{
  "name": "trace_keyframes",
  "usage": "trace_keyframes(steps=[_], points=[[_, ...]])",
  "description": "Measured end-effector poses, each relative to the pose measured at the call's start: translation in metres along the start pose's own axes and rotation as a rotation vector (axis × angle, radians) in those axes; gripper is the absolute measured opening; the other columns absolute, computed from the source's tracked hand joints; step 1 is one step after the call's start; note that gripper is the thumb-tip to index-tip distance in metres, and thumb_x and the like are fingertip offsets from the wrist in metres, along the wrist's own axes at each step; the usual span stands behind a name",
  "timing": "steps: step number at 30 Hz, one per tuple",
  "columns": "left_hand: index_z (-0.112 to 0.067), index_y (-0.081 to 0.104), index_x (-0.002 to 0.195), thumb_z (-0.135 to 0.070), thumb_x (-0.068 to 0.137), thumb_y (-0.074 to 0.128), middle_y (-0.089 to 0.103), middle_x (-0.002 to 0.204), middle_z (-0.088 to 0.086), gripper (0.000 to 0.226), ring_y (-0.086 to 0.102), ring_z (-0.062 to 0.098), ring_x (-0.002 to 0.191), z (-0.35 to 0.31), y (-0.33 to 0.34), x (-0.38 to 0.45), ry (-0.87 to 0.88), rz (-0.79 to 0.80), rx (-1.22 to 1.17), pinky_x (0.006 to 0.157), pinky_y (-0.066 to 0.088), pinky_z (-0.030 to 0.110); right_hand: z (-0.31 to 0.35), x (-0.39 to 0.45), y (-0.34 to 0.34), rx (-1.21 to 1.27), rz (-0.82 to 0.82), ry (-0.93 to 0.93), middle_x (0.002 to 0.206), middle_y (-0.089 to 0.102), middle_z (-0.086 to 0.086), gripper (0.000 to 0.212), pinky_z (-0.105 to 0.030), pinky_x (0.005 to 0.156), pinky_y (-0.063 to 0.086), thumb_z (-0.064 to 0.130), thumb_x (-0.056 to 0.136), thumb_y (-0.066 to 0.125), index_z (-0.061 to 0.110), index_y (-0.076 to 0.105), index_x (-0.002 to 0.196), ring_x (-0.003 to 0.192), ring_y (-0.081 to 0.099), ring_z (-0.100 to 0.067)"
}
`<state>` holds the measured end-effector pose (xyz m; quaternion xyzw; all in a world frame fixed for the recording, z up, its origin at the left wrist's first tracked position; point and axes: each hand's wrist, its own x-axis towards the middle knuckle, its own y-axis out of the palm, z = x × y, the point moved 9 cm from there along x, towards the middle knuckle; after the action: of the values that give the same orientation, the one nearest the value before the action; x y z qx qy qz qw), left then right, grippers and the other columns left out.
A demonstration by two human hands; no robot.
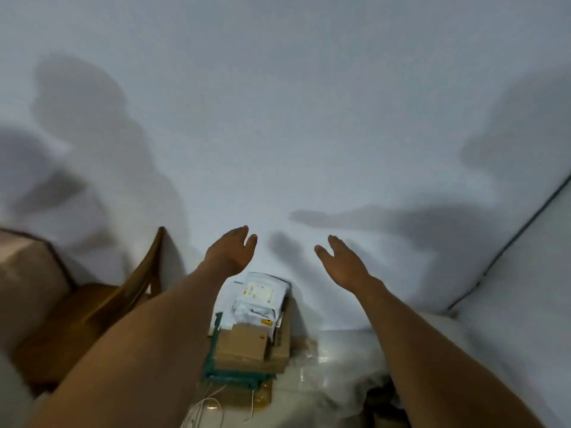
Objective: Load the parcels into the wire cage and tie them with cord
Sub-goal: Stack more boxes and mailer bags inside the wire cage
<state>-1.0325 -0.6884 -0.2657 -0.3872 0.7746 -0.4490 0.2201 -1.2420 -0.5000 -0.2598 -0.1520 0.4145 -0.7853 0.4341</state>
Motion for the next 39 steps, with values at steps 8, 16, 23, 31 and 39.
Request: trace_keyframes(steps=[8, 16, 23, 31, 39], points=[[-0.020, 0.019, 0.163, -0.060, 0.104, 0.031, 0.023, 0.169, 0.003, 0.072, 0.024, 0.023, 0.155, 0.197, 0.091, 0.093, -0.316, 0.146, -0.110, 0.125, 0.020, 0.041, 0.002, 0.166, 0.191, -0.059, 0.225, 0.071, 0.173, 0.006, 0.002, 0.076, -0.036, 0.129, 0.009, 0.057, 0.105, 0.038, 0.018, 0.013, 0.165, 0.159, 0.004, -0.013], [-0.022, 0.014, 0.164, -0.064, 0.093, 0.058, 0.022, 0.169, 0.004, 0.094, 0.025, 0.027, 0.154, 0.237, 0.267, 0.145, -0.532, 0.315, -0.431, 0.124, 0.026, 0.045, -0.148, 0.225, 0.321, 0.021, 0.299, 0.439, 0.162, 0.032, -0.015, 0.085, -0.055, 0.117, 0.036, 0.057, 0.095, 0.052, 0.015, 0.017, 0.161, 0.144, 0.039, -0.038], [-0.017, 0.021, 0.160, -0.077, 0.074, 0.068, 0.031, 0.165, 0.008, 0.115, 0.035, 0.032, 0.148, 0.265, 0.402, 0.194, -0.671, 0.312, -0.421, 0.119, 0.034, 0.053, -0.229, 0.272, 0.412, 0.309, 0.330, 0.658, 0.165, 0.030, -0.011, 0.099, -0.044, 0.118, 0.036, 0.057, 0.086, 0.071, 0.016, 0.023, 0.162, 0.147, 0.039, -0.033], [-0.020, 0.060, 0.120, -0.073, 0.056, 0.080, 0.071, 0.106, 0.000, 0.085, 0.071, 0.020, 0.094, 0.264, 0.412, 0.212, -0.729, 0.263, -0.446, 0.086, 0.060, 0.046, -0.258, 0.268, 0.407, 0.675, 0.271, 0.790, 0.105, 0.077, -0.004, 0.047, -0.033, 0.072, 0.061, 0.043, 0.083, 0.082, 0.015, 0.068, 0.119, 0.089, 0.074, -0.018], [-0.022, 0.062, 0.109, -0.068, 0.063, 0.080, 0.071, 0.097, -0.003, 0.068, 0.071, 0.013, 0.084, 0.141, 0.336, 0.203, -0.521, 0.252, -0.522, 0.077, 0.063, 0.040, -0.216, 0.226, 0.253, 0.724, 0.029, 0.678, 0.102, 0.076, -0.005, 0.023, -0.031, 0.067, 0.055, 0.025, 0.090, 0.077, 0.016, 0.069, 0.110, 0.086, 0.072, -0.018]])
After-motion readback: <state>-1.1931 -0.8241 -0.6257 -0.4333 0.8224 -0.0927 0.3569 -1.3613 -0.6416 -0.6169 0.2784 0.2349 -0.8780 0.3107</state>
